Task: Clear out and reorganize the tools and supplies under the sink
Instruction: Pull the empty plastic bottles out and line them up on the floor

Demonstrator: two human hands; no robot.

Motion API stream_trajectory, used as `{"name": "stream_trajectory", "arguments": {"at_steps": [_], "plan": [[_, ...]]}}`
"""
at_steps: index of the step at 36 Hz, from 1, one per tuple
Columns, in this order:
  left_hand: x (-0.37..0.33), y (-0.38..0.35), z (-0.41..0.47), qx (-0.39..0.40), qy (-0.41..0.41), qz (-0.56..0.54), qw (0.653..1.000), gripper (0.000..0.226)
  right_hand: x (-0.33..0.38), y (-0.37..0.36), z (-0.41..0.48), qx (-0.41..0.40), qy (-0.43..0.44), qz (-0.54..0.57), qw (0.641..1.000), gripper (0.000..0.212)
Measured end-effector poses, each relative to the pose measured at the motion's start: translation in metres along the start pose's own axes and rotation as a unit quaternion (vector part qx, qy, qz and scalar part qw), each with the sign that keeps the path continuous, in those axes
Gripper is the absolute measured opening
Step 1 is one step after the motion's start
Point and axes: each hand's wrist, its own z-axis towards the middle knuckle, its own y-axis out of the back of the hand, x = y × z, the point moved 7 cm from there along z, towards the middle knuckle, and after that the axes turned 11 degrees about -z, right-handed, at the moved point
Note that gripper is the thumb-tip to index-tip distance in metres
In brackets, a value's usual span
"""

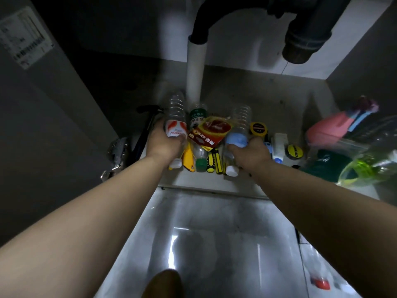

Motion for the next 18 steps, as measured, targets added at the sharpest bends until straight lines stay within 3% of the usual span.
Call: {"name": "stream_trajectory", "arguments": {"at_steps": [6,9,12,18], "plan": [[-0.008,0.002,-0.049,-0.028,-0.035,-0.095,0.994,0.074,-0.035,0.031,-0.041,-0.043,-0.007,0.050,0.998,0.043],[-0.010,-0.013,-0.089,0.003,-0.048,-0.141,0.989,0.082,-0.057,0.039,-0.069,-0.045,0.002,0.068,0.997,0.045],[-0.013,-0.036,-0.131,0.073,-0.077,-0.171,0.979,0.082,-0.082,0.039,-0.098,-0.042,0.013,0.068,0.997,0.056],[0.018,-0.084,-0.207,0.270,-0.026,-0.129,0.954,0.092,-0.154,0.033,-0.160,-0.053,0.012,0.052,0.997,0.046]]}}
